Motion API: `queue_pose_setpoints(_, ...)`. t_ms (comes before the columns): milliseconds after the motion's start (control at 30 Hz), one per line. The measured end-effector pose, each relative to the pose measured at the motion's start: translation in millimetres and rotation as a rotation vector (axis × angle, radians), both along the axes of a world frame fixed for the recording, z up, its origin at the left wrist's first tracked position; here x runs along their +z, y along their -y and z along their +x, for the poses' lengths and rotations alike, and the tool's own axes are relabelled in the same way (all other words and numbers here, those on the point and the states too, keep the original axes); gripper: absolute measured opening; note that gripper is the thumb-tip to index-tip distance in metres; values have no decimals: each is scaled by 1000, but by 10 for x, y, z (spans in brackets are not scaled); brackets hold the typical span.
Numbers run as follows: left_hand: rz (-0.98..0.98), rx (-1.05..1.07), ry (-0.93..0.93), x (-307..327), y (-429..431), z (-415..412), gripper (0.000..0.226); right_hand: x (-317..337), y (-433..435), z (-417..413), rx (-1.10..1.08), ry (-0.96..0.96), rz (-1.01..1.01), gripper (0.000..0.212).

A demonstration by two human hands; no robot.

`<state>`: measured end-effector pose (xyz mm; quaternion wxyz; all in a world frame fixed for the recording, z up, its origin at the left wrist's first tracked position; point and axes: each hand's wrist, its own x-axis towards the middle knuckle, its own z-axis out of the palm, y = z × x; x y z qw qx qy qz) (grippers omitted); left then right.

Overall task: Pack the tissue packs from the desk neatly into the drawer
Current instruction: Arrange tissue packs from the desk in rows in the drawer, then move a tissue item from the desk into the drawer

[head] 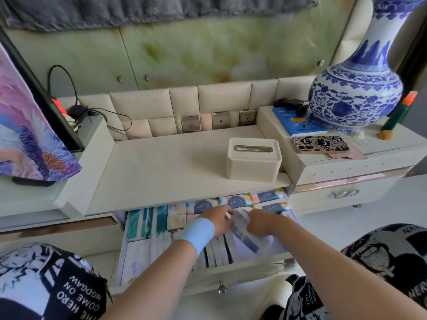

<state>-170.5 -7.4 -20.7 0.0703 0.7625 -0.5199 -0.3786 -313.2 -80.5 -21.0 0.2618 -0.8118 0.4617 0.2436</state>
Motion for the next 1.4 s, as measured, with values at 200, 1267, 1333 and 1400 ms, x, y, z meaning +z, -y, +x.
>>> queue_pose_setpoints(200,-51,-286,375,-386,-106,21,78,-191,-58,61,-59,-87,-1,38)
queue_pose_setpoints(1267,-129,-231,309,-161,164,169,36,-292,-40,202,-132,187,-178,33)
queue_pose_setpoints(1333,-261,-170,262,10,320,215,29,-94,132,209,-234,335,-282,31)
queue_pose_setpoints(1400,-382,-113,231,179,486,269,25,110,336,209,-244,460,-413,31)
